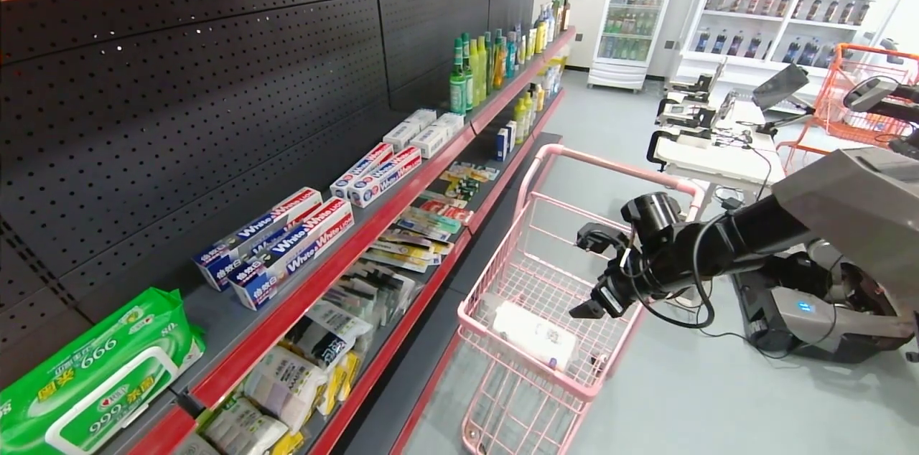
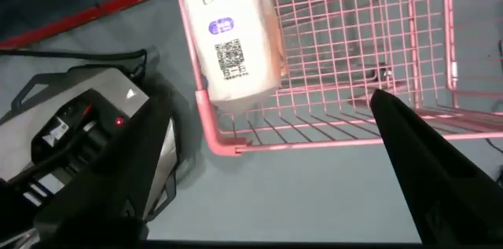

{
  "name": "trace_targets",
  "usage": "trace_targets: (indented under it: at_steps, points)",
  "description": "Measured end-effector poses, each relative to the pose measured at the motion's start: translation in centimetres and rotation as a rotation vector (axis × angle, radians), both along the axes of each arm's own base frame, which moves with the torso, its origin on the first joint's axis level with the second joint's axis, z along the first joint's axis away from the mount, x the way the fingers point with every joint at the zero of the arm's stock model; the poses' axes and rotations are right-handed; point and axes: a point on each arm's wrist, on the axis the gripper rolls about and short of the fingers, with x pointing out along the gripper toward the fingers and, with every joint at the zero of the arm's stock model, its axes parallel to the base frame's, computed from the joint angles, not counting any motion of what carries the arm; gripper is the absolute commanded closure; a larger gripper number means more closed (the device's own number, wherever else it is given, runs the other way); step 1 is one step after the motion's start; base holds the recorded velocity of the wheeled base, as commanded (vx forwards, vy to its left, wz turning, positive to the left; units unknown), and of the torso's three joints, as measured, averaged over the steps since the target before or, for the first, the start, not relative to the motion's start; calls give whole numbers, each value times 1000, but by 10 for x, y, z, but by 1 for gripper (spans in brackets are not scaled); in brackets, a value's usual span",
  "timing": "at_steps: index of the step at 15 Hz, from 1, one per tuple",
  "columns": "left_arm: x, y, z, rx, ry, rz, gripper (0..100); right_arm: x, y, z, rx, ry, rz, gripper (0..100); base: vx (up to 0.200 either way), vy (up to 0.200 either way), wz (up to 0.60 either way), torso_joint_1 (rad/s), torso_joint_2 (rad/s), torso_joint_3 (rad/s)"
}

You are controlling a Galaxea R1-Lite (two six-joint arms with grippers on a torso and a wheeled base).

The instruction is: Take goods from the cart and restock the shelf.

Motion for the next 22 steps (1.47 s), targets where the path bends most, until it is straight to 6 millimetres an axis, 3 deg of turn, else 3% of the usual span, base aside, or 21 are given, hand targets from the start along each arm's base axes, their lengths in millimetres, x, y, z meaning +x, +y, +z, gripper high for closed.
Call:
trace_targets:
  at_steps: [7, 22]
  points:
    - [0, 0, 0, 0, 0, 0, 0, 4, 10, -13, -7, 14, 20, 0, 0, 0, 0, -78, 159, 91]
    - [0, 0, 0, 0, 0, 0, 0, 11, 25, -10, -15, -27, 85, 0, 0, 0, 0, -127, 277, 148]
